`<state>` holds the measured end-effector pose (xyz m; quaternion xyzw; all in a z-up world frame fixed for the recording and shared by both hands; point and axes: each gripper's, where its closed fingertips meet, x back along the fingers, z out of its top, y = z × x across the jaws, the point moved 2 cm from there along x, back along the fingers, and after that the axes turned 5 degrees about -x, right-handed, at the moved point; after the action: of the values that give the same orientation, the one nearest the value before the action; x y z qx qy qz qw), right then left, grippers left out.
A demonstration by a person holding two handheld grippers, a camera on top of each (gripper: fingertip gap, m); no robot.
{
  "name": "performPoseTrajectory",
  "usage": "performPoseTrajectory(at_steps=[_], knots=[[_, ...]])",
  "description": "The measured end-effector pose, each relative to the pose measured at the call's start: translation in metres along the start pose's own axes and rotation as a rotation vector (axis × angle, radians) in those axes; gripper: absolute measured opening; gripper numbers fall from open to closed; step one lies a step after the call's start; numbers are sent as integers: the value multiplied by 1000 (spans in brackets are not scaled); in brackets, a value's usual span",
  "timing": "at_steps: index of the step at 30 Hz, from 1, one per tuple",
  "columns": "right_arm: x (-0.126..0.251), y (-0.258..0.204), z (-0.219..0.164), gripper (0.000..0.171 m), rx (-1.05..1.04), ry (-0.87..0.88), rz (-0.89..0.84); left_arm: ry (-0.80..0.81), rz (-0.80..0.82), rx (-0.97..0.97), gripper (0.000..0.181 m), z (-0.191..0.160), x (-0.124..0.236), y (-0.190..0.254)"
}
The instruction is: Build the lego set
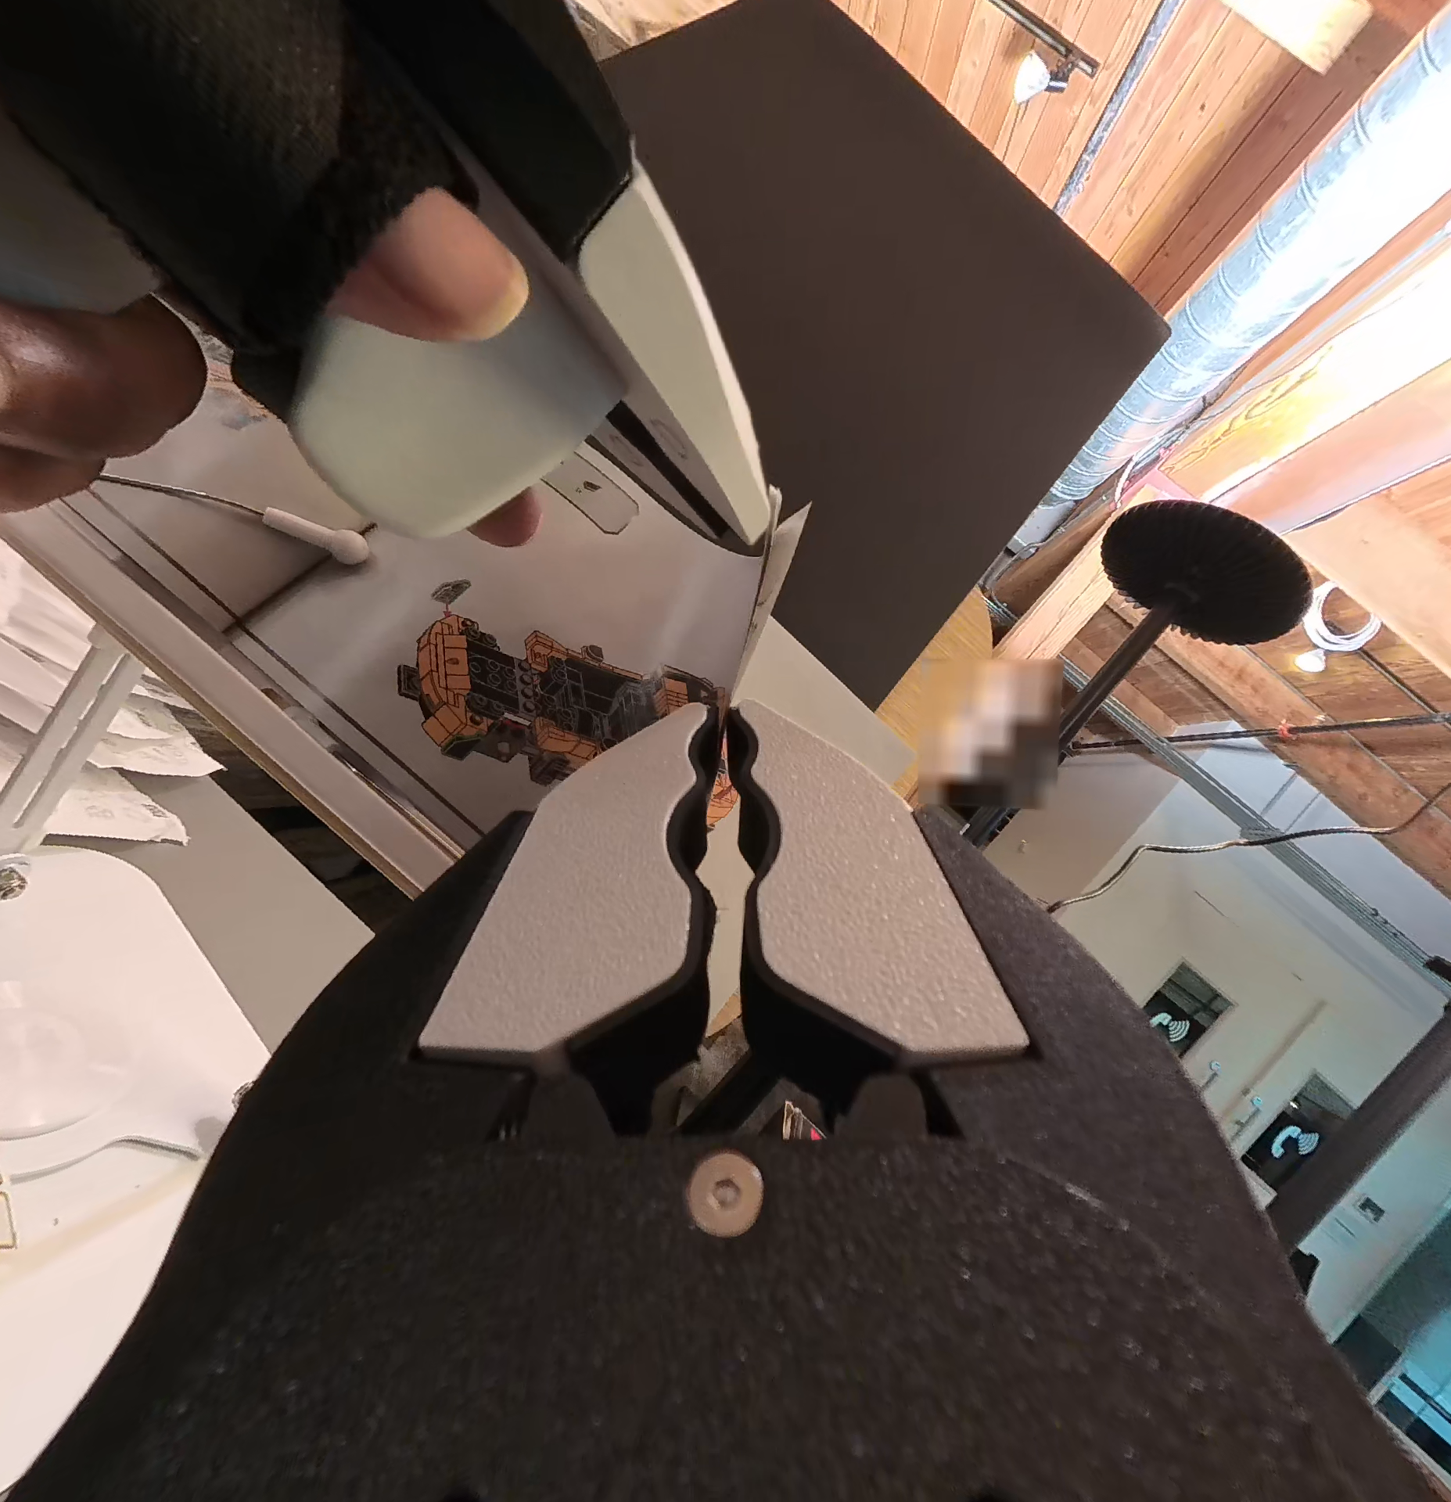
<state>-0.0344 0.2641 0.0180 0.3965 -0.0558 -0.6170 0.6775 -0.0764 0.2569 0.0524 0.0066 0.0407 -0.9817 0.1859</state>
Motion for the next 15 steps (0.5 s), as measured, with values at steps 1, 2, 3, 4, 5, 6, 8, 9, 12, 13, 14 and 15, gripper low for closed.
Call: performPoseTrajectory(at_steps=[1,2,3,4,5,6,8,9,12,13,14,15], knots=[[0,0,0,1,1,0,0,5,-2,6,12,1,0,-1],[0,0,0,1,0,-1,1,10,-6,12,12,1,1,-1],[0,-1,0,1,0,0,1,13,-13,16,12,2,1,0],[0,-1,-1,1,1,-2,2,14,-17,16,12,2,1,0],[0,-1,-1,1,-1,-2,2,16,-19,15,12,2,2,0],[0,-1,-1,1,-3,-2,2,20,-21,18,12,2,2,0],[0,0,-1,1,-2,-3,1,33,-34,36,12,3,2,1],[0,-1,-1,1,-2,-3,2,35,-35,39,12,4,2,0],[0,-1,-1,1,-1,-3,3,24,-29,32,11,2,2,-1],[0,-1,-1,1,-1,-3,3,22,-25,31,10,2,2,-2],[0,-1,-1,1,-1,-3,3,21,-23,32,10,1,2,-2],[0,-1,-1,1,0,-3,3,22,-23,35,9,1,2,-2]])
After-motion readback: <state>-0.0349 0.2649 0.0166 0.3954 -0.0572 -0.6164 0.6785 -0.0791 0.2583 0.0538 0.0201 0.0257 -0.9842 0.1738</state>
